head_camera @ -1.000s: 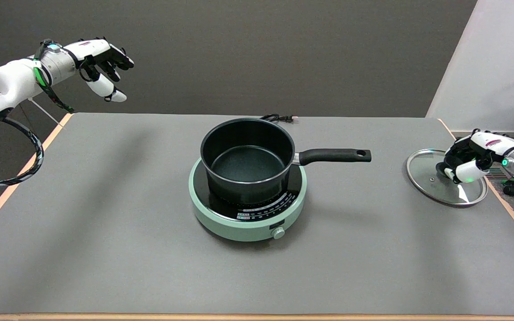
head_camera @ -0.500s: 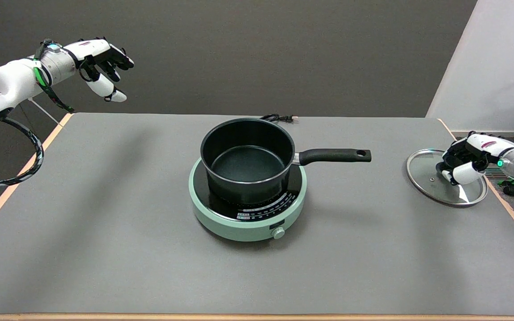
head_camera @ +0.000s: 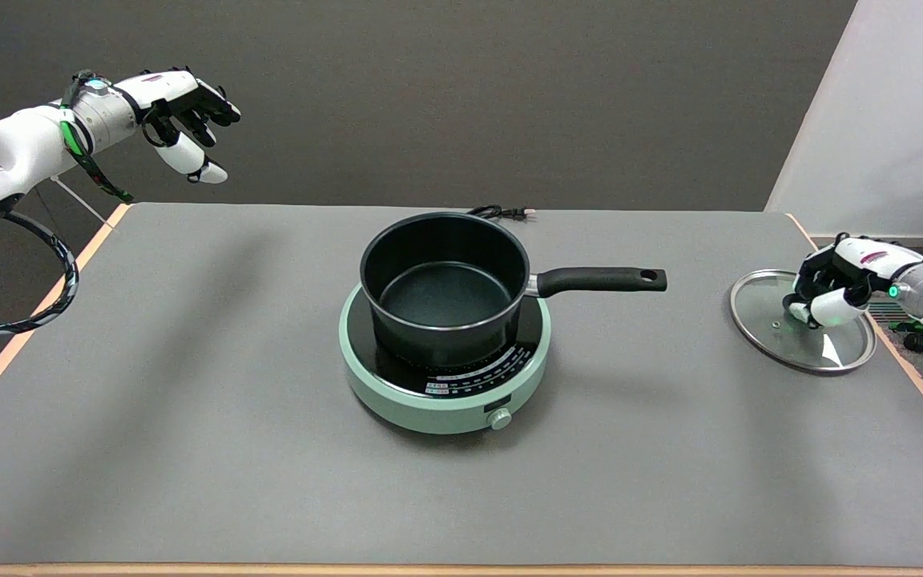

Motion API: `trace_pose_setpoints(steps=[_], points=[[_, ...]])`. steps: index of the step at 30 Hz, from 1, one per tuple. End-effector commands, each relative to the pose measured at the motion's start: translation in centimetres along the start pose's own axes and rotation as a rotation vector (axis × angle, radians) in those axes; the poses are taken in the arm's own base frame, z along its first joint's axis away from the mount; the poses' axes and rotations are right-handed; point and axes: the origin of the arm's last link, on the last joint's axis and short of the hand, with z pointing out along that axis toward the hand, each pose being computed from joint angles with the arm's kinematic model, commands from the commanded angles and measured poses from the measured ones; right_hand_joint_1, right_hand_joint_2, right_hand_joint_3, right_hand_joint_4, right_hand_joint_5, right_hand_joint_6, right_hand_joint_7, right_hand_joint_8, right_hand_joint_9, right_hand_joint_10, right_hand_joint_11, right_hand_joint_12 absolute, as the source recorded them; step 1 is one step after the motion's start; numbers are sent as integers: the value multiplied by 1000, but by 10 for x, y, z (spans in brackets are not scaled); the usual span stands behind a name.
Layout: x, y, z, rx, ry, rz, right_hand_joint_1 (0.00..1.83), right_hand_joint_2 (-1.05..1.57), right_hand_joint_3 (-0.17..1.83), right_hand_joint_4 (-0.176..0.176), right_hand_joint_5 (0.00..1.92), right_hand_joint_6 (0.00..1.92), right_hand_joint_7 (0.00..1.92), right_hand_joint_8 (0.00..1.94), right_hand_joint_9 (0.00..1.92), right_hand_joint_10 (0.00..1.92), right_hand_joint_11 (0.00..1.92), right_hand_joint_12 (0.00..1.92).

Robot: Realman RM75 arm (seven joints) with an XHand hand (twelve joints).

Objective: Pick up the pot lid.

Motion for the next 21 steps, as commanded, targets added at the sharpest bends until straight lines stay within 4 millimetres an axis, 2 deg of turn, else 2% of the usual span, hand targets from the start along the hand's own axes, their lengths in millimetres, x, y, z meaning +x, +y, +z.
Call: trace_pose_setpoints(steps=[1, 2, 3, 4, 6, 10, 14, 15, 16, 17, 21], points=[[0, -1, 2, 1, 11, -8, 1186, 1096, 223, -21, 732, 1322, 906, 1245, 833, 1099, 607, 1713], [0, -1, 2, 1, 11, -8, 1178, 1113, 219, -24, 704, 1368, 881, 1287, 816, 1162, 594, 1750], [0, -1, 2, 1, 11, -8, 1271, 1017, 382, 82, 660, 1279, 852, 1334, 783, 1252, 574, 1808], [0, -1, 2, 1, 11, -8, 1336, 966, 490, 154, 639, 1177, 806, 1402, 769, 1282, 552, 1840], [0, -1, 2, 1, 11, -8, 1337, 953, 522, 157, 591, 1266, 802, 1417, 736, 1383, 518, 1913], [-2, -2, 2, 3, 8, -5, 1330, 981, 508, 173, 571, 1267, 769, 1466, 745, 1549, 495, 1921], [-1, -2, 2, 3, 9, 0, 1327, 995, 498, 163, 551, 1271, 753, 1485, 726, 1634, 489, 1921], [0, -3, 2, 5, 12, 2, 1327, 997, 494, 157, 551, 1265, 753, 1483, 722, 1646, 487, 1921], [0, -4, 2, 7, 14, 1, 1456, 982, 491, 134, 559, 1241, 746, 1398, 707, 1676, 487, 1921], [1, -4, 2, 6, 15, 1, 1479, 980, 490, 125, 559, 1234, 744, 1383, 702, 1685, 486, 1921], [2, -4, 3, 6, 20, 5, 1480, 968, 511, 94, 563, 1224, 751, 1383, 704, 1694, 495, 1921]])
